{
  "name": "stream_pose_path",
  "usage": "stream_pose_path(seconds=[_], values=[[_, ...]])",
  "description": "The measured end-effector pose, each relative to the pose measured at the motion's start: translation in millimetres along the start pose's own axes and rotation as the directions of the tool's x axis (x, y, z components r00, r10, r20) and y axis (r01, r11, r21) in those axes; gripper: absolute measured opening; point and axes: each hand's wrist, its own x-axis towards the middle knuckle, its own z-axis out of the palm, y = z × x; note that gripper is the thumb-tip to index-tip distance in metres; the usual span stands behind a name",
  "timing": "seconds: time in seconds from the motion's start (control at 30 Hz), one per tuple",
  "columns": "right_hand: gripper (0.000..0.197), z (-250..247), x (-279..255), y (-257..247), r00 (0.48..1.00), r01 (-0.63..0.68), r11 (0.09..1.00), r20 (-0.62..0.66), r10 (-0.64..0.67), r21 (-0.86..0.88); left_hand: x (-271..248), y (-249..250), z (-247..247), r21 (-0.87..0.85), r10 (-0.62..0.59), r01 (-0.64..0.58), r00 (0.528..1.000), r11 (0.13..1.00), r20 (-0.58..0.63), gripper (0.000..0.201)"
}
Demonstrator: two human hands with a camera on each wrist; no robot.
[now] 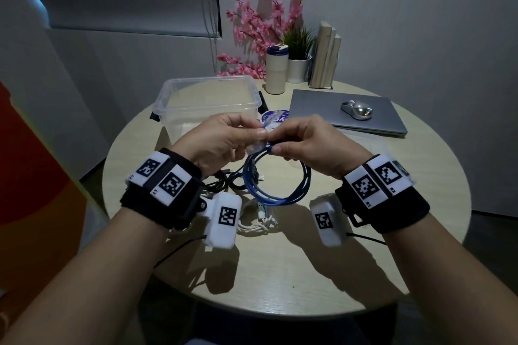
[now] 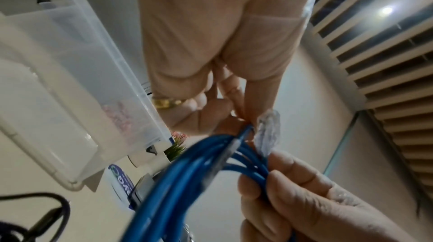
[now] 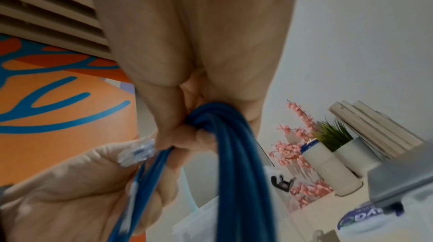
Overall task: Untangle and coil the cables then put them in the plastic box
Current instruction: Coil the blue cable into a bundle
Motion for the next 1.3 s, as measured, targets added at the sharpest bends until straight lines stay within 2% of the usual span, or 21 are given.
stream_pose_path(seconds=[0.07,0.17,0.27,0.33,0.47,0.57,0.63,0.77,0.87,0.97,1.07,1.2,1.3], values=[[0.019,0.4,1.0,-1.5,1.000,-0.003,1.000,0.025,0.003,-0.025,-2.0,-1.8,2.0,0.007,-0.041,0.041,0.998,0.999,0.049,0.014],[0.018,3.0,1.5,-0.1,1.000,-0.014,0.999,0.016,0.014,0.032,-3.6,-5.4,5.3,-0.041,-0.058,0.062,0.994,0.997,0.089,0.014],[0.034,3.4,1.1,1.3,0.998,-0.004,0.995,-0.066,0.011,0.102,-3.6,-6.8,5.7,-0.041,-0.042,0.045,0.997,0.998,0.071,0.016],[0.036,0.3,1.0,1.7,0.996,0.004,0.989,-0.085,0.009,0.150,-3.5,-7.8,6.2,-0.053,-0.029,0.031,0.999,0.998,0.039,0.016],[0.026,-10.2,0.0,5.4,0.995,-0.093,0.988,-0.024,0.096,0.124,-3.3,-8.4,5.3,-0.134,0.039,-0.045,0.998,0.990,-0.050,0.018],[0.012,-12.6,-1.4,6.5,0.992,-0.114,0.965,-0.027,0.124,0.235,-2.9,-6.8,1.9,-0.180,0.053,-0.071,0.993,0.981,-0.101,0.017],[0.016,-12.5,-1.3,5.9,0.992,-0.095,0.966,-0.058,0.112,0.241,-3.2,-6.4,2.1,-0.145,0.045,-0.058,0.995,0.988,-0.087,0.016],[0.018,-15.2,1.0,2.5,0.996,-0.060,0.991,-0.063,0.068,0.121,-2.8,-8.6,4.4,-0.070,0.027,-0.035,0.992,0.997,-0.124,0.011],[0.017,-14.3,2.4,1.0,0.997,-0.043,0.998,-0.068,0.046,0.046,-2.7,-7.9,5.1,-0.075,-0.015,0.006,0.993,0.997,-0.118,0.008],[0.014,-8.5,4.5,4.5,0.992,-0.019,1.000,-0.125,0.021,0.017,-3.2,-4.8,4.3,-0.057,-0.016,0.010,0.994,0.998,-0.106,0.015],[0.017,-6.0,6.1,7.0,0.988,-0.008,0.998,-0.153,0.016,0.056,-5.7,-2.8,6.8,0.091,0.076,-0.066,0.992,0.994,-0.102,0.021],[0.020,-6.9,8.8,6.5,0.988,-0.026,0.992,-0.146,0.044,0.127,-5.3,-6.1,9.5,0.273,0.208,-0.176,0.973,0.946,-0.095,0.021],[0.020,-6.7,10.3,8.5,0.983,-0.026,0.995,-0.176,0.042,0.094,-3.1,-7.4,9.2,0.365,0.292,-0.241,0.952,0.899,-0.091,0.022]])
